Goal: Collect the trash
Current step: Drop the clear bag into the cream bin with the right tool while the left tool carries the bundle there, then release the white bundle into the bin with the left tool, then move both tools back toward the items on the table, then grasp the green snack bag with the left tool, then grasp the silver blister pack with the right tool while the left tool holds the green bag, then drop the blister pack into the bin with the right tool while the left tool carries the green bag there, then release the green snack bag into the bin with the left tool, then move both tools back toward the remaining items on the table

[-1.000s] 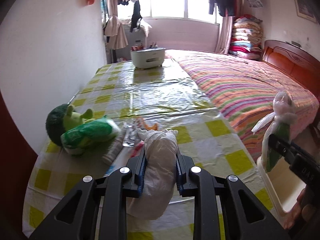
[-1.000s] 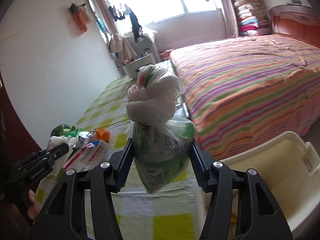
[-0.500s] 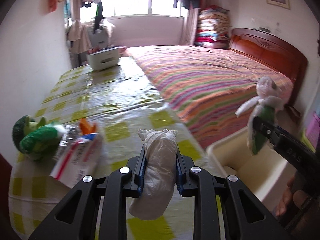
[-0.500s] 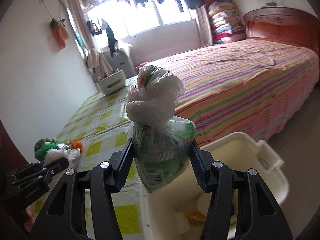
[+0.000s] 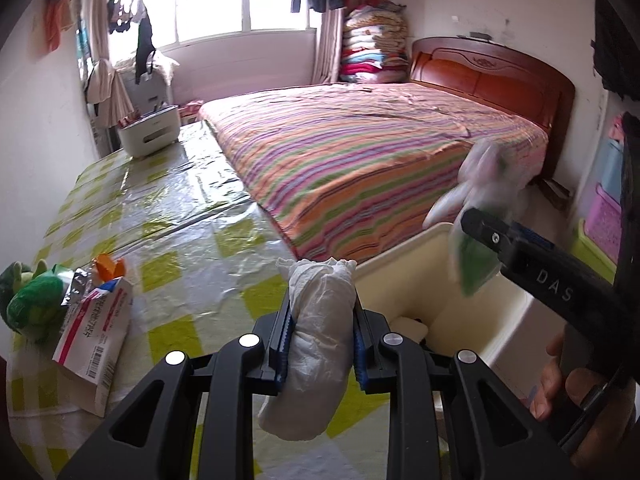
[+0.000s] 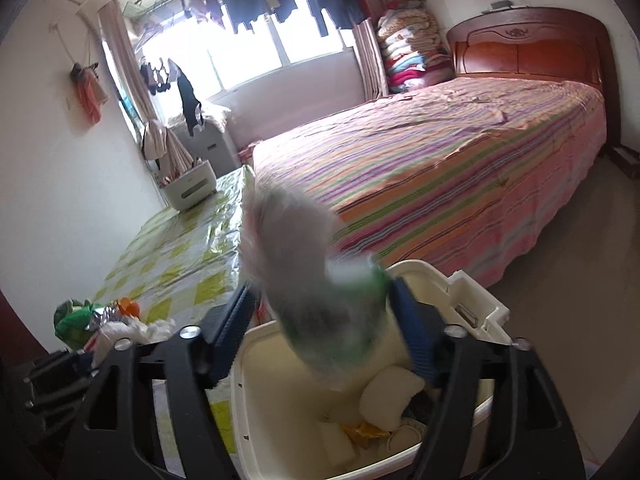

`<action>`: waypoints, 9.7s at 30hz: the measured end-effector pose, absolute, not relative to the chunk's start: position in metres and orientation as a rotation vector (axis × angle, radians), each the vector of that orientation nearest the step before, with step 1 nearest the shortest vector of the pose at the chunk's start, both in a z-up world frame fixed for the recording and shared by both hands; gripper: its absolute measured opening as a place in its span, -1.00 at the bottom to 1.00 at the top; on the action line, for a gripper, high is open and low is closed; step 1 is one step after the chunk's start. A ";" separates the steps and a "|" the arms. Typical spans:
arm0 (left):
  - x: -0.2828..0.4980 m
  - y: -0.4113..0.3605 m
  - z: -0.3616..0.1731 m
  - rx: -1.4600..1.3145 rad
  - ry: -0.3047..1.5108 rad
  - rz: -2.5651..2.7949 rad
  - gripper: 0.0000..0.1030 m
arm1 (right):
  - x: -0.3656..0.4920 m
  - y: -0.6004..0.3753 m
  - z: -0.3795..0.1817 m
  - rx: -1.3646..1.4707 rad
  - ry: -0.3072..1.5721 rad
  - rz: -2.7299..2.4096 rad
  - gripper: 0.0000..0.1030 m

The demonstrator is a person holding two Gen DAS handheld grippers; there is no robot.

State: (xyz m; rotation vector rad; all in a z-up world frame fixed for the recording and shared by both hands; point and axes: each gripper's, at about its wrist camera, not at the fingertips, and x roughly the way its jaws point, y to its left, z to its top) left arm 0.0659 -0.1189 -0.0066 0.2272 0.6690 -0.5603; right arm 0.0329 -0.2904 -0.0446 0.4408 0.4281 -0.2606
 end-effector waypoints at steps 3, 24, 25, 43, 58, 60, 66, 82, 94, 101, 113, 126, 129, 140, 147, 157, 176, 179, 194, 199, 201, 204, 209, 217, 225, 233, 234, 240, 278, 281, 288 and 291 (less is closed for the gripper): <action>0.063 -0.125 -0.008 0.233 0.671 -0.574 -0.52 | 0.027 -0.291 -0.038 0.439 0.395 -0.265 0.39; 0.065 -0.166 -0.022 0.202 0.737 -0.753 -0.39 | 0.000 -0.314 -0.036 0.551 0.294 -0.297 0.40; 0.064 -0.167 -0.023 0.205 0.734 -0.754 -0.32 | 0.000 -0.314 -0.035 0.551 0.292 -0.295 0.40; 0.083 -0.106 0.008 0.096 0.633 -0.534 0.58 | 0.011 -0.300 -0.034 0.552 0.306 -0.241 0.40; 0.112 -0.007 0.022 0.054 0.622 -0.301 0.58 | 0.054 -0.226 -0.029 0.522 0.364 -0.062 0.46; 0.117 0.014 0.022 0.069 0.612 -0.243 0.58 | 0.060 -0.217 -0.030 0.520 0.375 -0.039 0.46; 0.142 0.072 0.021 0.147 0.582 -0.084 0.58 | 0.073 -0.196 -0.033 0.508 0.404 0.008 0.46; 0.208 0.115 -0.026 0.318 0.660 -0.114 0.58 | 0.086 -0.179 -0.041 0.511 0.458 0.055 0.46; 0.233 0.113 -0.057 0.337 0.772 -0.166 -0.55 | 0.094 -0.170 -0.043 0.499 0.483 0.069 0.46; 0.224 0.122 -0.042 0.218 0.759 -0.192 -0.67 | 0.136 -0.119 -0.036 0.401 0.542 0.202 0.46; 0.207 0.143 -0.026 0.112 0.741 -0.219 -0.66 | 0.211 -0.026 -0.042 0.194 0.626 0.392 0.46; 0.187 0.168 -0.007 0.024 0.693 -0.257 -0.67 | 0.258 0.016 -0.063 0.101 0.727 0.417 0.08; 0.184 0.172 -0.004 0.017 0.688 -0.261 -0.67 | 0.262 0.015 -0.068 0.122 0.744 0.419 -0.13; 0.177 0.207 0.015 -0.070 0.633 -0.231 -0.66 | 0.243 -0.004 -0.049 0.173 0.658 0.411 -0.15; 0.175 0.216 0.019 -0.113 0.618 -0.218 -0.66 | 0.223 -0.016 -0.042 0.184 0.635 0.420 -0.15; 0.166 0.189 0.022 -0.061 0.599 -0.266 -0.66 | 0.192 -0.036 -0.031 0.197 0.601 0.429 -0.15; 0.161 0.101 0.021 0.011 0.608 -0.428 -0.66 | 0.152 -0.122 -0.025 0.257 0.548 0.293 -0.15; 0.159 0.081 0.022 0.033 0.602 -0.455 -0.66 | 0.144 -0.138 -0.028 0.284 0.544 0.267 -0.15; 0.142 0.001 0.012 0.095 0.624 -0.604 -0.66 | 0.114 -0.196 -0.031 0.359 0.501 0.153 -0.15; 0.136 -0.021 0.012 0.111 0.624 -0.652 -0.66 | 0.100 -0.210 -0.028 0.379 0.482 0.127 -0.15; 0.132 -0.031 0.011 0.118 0.627 -0.676 -0.66 | 0.095 -0.217 -0.030 0.390 0.476 0.113 -0.15; 0.127 -0.043 0.010 0.136 0.627 -0.703 -0.66 | 0.088 -0.229 -0.034 0.411 0.473 0.087 -0.15; 0.117 -0.064 0.005 0.168 0.633 -0.742 -0.66 | 0.074 -0.253 -0.043 0.461 0.468 0.038 -0.15; 0.100 -0.093 0.001 0.220 0.634 -0.793 -0.66 | 0.049 -0.282 -0.050 0.514 0.452 -0.049 -0.14; 0.086 -0.114 0.000 0.261 0.631 -0.827 -0.66 | 0.040 -0.297 -0.059 0.556 0.459 -0.112 -0.10; 0.076 -0.131 -0.006 0.292 0.635 -0.851 -0.66 | 0.030 -0.294 -0.056 0.553 0.443 -0.151 0.30; 0.075 -0.132 -0.006 0.294 0.635 -0.854 -0.66 | 0.029 -0.296 -0.056 0.565 0.438 -0.151 0.30; 0.072 -0.140 -0.007 0.289 0.642 -0.874 -0.66 | 0.012 -0.313 -0.050 0.633 0.357 -0.191 0.30; 0.048 -0.160 -0.009 0.358 0.543 -0.847 0.47 | 0.000 -0.319 -0.054 0.710 0.327 -0.202 0.35; 0.049 -0.157 -0.009 0.355 0.543 -0.841 0.47 | 0.001 -0.318 -0.054 0.712 0.332 -0.197 0.36; 0.052 -0.149 -0.012 0.364 0.549 -0.822 0.47 | 0.009 -0.309 -0.054 0.706 0.349 -0.174 0.39; 0.054 -0.143 -0.014 0.365 0.555 -0.813 0.48 | 0.014 -0.304 -0.056 0.709 0.364 -0.165 0.42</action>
